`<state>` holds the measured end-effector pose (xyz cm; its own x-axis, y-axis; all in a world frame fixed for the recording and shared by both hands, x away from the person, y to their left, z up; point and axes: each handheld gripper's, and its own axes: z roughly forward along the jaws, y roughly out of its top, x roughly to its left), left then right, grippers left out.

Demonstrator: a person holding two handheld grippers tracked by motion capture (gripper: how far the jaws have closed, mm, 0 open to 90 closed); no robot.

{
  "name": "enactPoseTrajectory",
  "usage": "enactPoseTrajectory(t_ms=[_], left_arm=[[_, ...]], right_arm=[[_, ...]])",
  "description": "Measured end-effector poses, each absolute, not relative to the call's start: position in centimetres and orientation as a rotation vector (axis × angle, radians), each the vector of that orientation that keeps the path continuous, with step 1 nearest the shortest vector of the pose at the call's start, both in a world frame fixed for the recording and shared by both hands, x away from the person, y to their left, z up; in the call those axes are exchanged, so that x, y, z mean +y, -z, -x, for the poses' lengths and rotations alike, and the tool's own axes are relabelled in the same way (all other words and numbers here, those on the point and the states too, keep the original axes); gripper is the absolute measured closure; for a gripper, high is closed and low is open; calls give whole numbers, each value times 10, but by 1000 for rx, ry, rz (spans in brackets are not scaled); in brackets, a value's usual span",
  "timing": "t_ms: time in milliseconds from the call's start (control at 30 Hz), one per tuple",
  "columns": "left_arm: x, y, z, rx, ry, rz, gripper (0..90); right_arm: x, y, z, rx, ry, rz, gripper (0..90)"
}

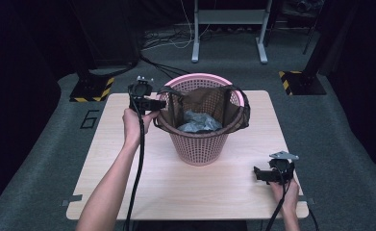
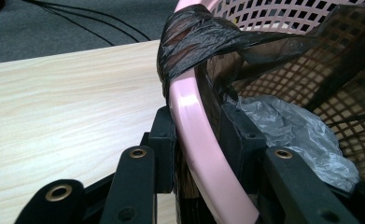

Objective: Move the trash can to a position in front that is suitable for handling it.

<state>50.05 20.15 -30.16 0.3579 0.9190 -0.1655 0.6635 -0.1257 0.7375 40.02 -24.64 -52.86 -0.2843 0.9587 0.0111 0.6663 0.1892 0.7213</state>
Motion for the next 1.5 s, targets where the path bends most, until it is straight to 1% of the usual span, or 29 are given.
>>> enactPoseTrajectory(t_ms=[1133,1500], left_arm=[[242,302,-491,1424,-437,-1836,677],[253,303,-491,1438,-426,-1804,679]], right_arm=[[-247,529,-400,2021,-870,-1523,20],[-247,528,-400,2016,-868,-1523,21]])
